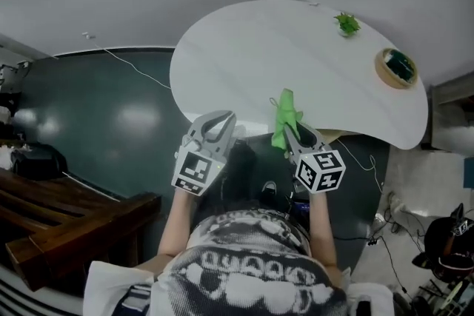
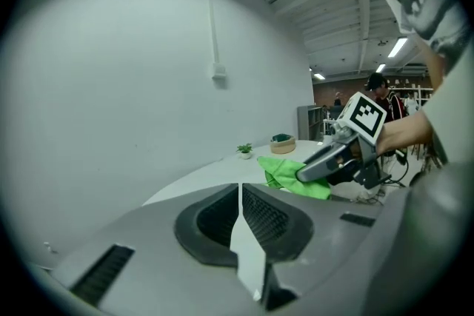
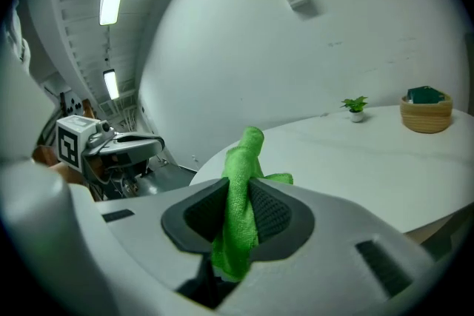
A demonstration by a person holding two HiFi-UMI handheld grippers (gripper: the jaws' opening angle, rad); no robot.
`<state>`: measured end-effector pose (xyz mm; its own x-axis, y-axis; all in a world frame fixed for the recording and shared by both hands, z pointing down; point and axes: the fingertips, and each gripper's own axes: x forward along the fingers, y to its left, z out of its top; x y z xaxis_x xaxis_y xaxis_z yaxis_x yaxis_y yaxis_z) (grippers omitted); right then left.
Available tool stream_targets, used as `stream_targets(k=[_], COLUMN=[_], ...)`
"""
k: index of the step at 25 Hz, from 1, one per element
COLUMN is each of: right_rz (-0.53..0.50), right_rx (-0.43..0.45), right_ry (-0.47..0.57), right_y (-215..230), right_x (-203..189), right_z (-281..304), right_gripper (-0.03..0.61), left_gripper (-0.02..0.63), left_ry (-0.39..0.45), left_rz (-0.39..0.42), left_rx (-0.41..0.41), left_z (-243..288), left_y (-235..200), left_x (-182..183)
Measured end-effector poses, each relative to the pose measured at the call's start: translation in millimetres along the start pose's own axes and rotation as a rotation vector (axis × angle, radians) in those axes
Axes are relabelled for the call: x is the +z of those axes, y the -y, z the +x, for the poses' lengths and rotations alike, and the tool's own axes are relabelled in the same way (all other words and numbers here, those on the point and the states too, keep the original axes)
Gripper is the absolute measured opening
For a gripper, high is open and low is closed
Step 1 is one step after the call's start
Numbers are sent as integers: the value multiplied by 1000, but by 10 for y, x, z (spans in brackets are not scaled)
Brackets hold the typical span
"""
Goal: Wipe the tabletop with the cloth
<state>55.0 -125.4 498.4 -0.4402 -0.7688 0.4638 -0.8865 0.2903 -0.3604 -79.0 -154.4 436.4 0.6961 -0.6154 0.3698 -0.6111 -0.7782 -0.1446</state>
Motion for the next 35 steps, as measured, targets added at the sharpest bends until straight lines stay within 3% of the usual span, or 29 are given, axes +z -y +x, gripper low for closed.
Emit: stream_targets(k=[8,16,27,30,35], right_rz=[-56,-87,-164,-170,-151], right_rx=[47,114,230,207,91], right_ry=[-61,-122,-288,-348,-419], right_y=[-353,-601,-1133,-1068,-586], right_x=[459,818,788,623,424], right_z=[1421,2728,4107,4293,4339], right_gripper=[74,74,75,75,75], left_gripper=[14,14,14,14,14], left_ry=[-35,-69,-109,-113,-98], left_rz=[-6,8,-101,-105,-87], left_rx=[-10,12,87,84,60], left_z=[153,163,-68,-73,15], left_y=[-1136,-1910,-2413,-2447,-2441], left_x=[-334,-553,-980,-1019,-988])
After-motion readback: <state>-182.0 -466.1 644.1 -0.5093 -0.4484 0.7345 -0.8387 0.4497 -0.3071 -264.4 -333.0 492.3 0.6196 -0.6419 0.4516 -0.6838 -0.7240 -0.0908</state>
